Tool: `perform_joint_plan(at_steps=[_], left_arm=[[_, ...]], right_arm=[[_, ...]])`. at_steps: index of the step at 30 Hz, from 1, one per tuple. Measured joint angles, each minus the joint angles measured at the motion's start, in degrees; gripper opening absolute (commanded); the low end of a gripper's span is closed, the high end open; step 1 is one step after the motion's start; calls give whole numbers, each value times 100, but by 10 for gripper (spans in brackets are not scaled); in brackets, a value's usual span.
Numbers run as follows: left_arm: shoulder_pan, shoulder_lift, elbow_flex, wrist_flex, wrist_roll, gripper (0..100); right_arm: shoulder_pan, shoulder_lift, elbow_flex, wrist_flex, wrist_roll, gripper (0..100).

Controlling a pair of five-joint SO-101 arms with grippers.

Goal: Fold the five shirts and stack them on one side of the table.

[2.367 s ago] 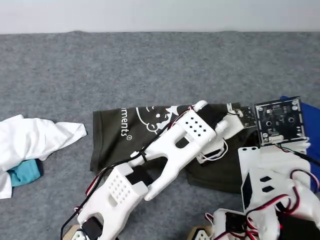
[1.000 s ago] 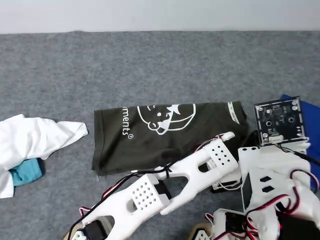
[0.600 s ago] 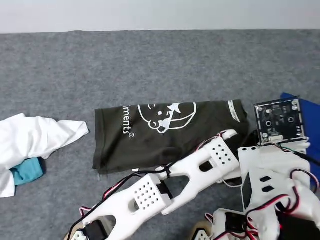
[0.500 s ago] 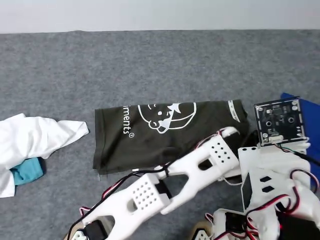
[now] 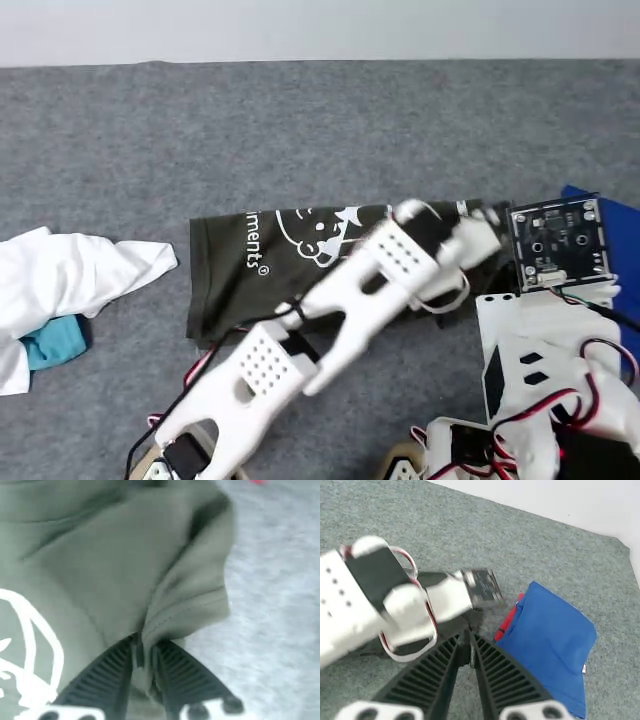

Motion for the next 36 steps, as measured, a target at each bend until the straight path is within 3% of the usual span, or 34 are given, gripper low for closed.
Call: perform_joint_plan(at_steps=[4, 14, 36], left_arm=[[-290, 0, 0, -167, 0, 17], [-378, 211, 0, -264, 299, 177], [-527, 457, -677, -853, 404, 185]], right_arm=[[0, 0, 0, 0, 0, 9], [0, 0, 0, 88, 0, 9], [-9, 0, 0, 237, 0, 9]])
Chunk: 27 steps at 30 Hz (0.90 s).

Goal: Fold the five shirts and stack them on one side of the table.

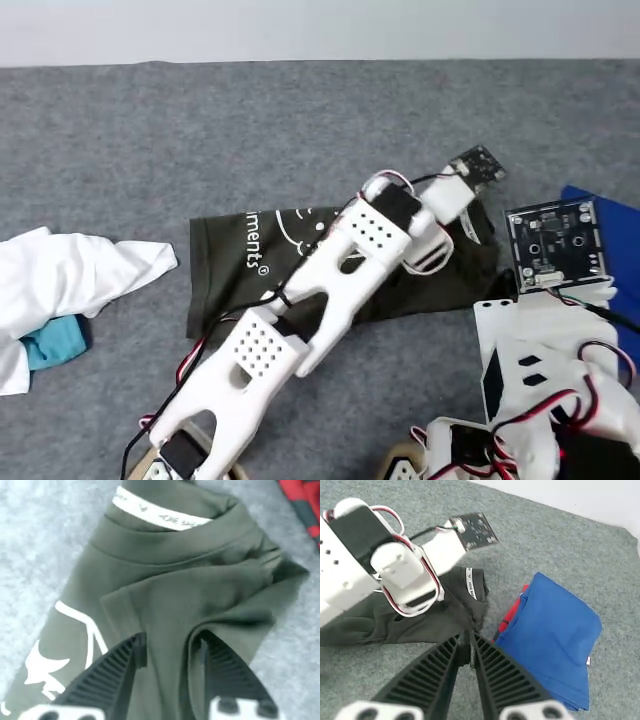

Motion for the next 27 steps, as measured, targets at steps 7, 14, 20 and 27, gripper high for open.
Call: perform_joint_plan(at_steps=[7, 14, 20, 27], left_arm=[[-360, 545, -53, 0, 0, 182], [-316, 536, -738, 360, 0, 181], [-53, 536, -1934, 1099, 0, 181], [193, 545, -1899, 1125, 0, 184]], right_arm=[[0, 0, 0, 0, 0, 9], [0, 0, 0, 0, 0, 9], [0, 0, 0, 0, 0, 9], [0, 0, 0, 9, 0, 9]])
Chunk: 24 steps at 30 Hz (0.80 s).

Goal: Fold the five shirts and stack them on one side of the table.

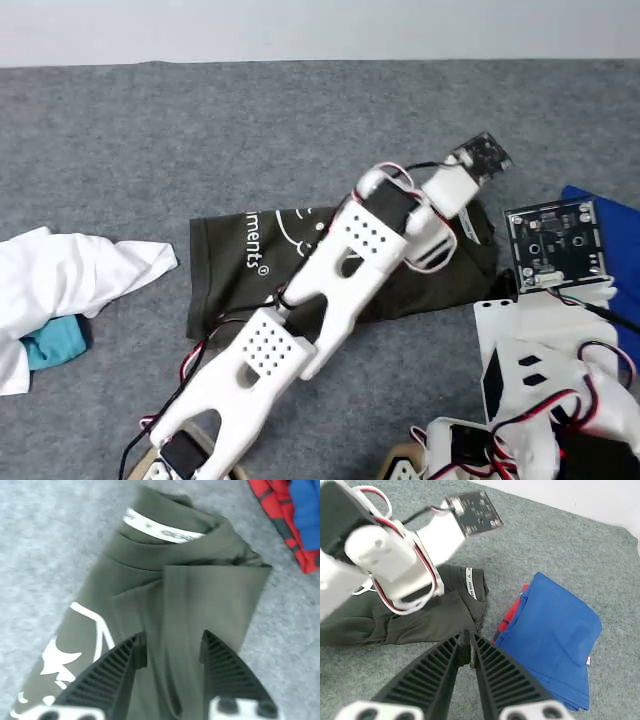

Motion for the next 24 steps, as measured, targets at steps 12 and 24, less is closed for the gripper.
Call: perform_joint_plan(at_steps=[12, 24], left_arm=[[79, -9, 1829, -26, 18, 181], [-185, -9, 1881, -18, 360, 140]], right_arm=[[0, 0, 0, 0, 0, 9], [0, 0, 0, 0, 0, 9]])
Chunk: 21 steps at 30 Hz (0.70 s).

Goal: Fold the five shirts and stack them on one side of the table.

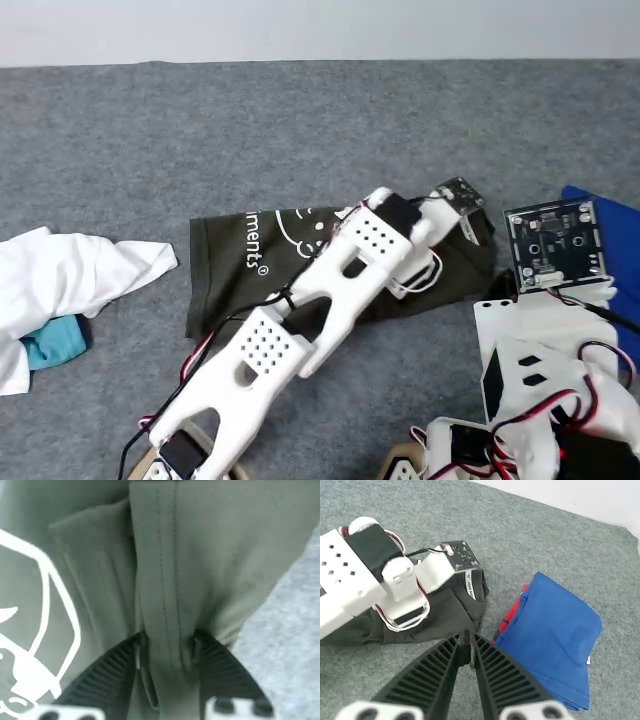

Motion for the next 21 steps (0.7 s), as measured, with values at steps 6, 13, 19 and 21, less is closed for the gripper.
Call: perform_joint_plan(at_steps=[6, 13, 19, 21], left_arm=[[-35, -53, 9, 0, 9, 140], [105, -167, 35, 9, 18, 140], [97, -563, -9, 9, 18, 145], [97, -809, -70, 9, 18, 145]], right_arm=[[0, 0, 0, 0, 0, 9], [0, 0, 0, 0, 0, 9], [0, 0, 0, 0, 0, 9], [0, 0, 0, 0, 0, 9]])
